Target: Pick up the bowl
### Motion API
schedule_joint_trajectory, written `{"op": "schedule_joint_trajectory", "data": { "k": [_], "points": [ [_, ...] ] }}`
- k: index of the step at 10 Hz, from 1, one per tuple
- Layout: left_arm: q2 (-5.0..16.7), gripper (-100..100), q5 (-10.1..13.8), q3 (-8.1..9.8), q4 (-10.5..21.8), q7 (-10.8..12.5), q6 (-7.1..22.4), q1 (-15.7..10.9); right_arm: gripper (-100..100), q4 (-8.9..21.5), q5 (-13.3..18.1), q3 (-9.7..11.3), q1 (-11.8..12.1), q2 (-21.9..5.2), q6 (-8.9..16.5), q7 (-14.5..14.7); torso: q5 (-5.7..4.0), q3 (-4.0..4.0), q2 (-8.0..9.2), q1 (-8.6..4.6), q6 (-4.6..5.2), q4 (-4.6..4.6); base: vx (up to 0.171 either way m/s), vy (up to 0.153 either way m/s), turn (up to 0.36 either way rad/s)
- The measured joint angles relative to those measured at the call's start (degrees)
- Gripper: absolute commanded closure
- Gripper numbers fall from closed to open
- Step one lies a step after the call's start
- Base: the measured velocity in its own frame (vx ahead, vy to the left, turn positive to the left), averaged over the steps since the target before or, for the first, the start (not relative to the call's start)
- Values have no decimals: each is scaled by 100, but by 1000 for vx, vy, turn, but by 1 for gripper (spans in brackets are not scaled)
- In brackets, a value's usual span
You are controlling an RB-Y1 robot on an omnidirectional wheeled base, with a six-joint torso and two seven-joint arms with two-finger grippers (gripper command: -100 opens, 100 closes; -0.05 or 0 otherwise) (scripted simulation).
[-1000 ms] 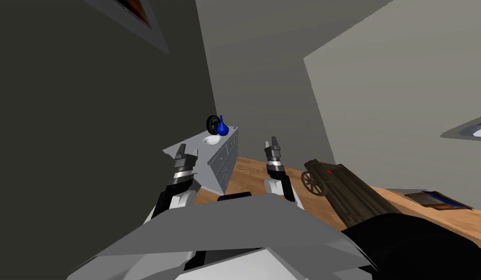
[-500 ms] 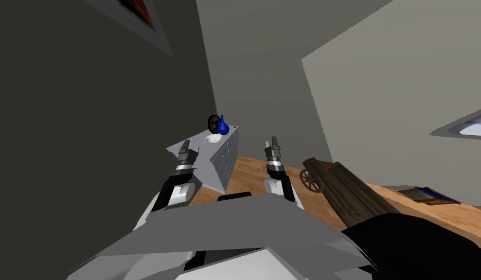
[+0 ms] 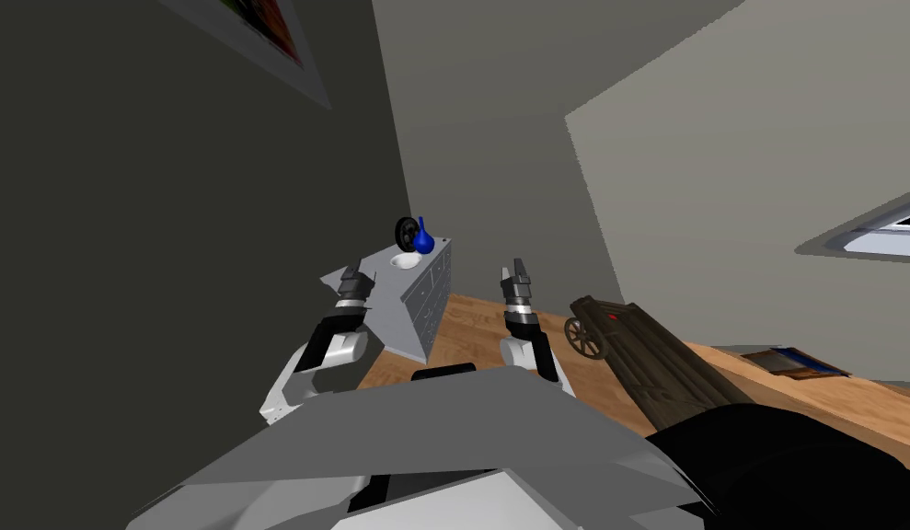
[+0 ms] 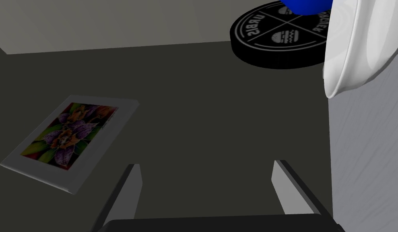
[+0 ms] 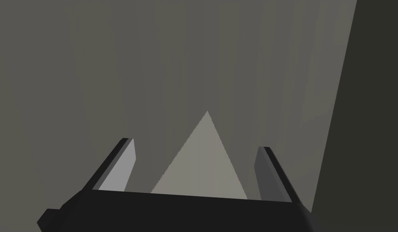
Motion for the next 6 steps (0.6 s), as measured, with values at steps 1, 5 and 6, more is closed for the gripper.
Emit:
{"op": "schedule_joint_trajectory", "data": {
  "k": [1, 5, 6],
  "points": [
    [32, -100, -19, 57, 15, 23, 169, -114, 0, 0, 0, 0, 0, 0, 0, 0, 0, -1, -1, 0, -1, 0, -68, 27, -23],
    [138, -100, -171, 366, 208, 129, 778, -716, 0, 0, 0, 0, 0, 0, 0, 0, 0, -1, -2, -1, -1, 0, -47, 22, -15],
    [152, -100, -174, 387, 210, 140, 896, -775, 0, 0, 0, 0, 1, 0, 0, 0, -1, -6, -10, -6, -2, -2, -38, 17, -28]
  ]
}}
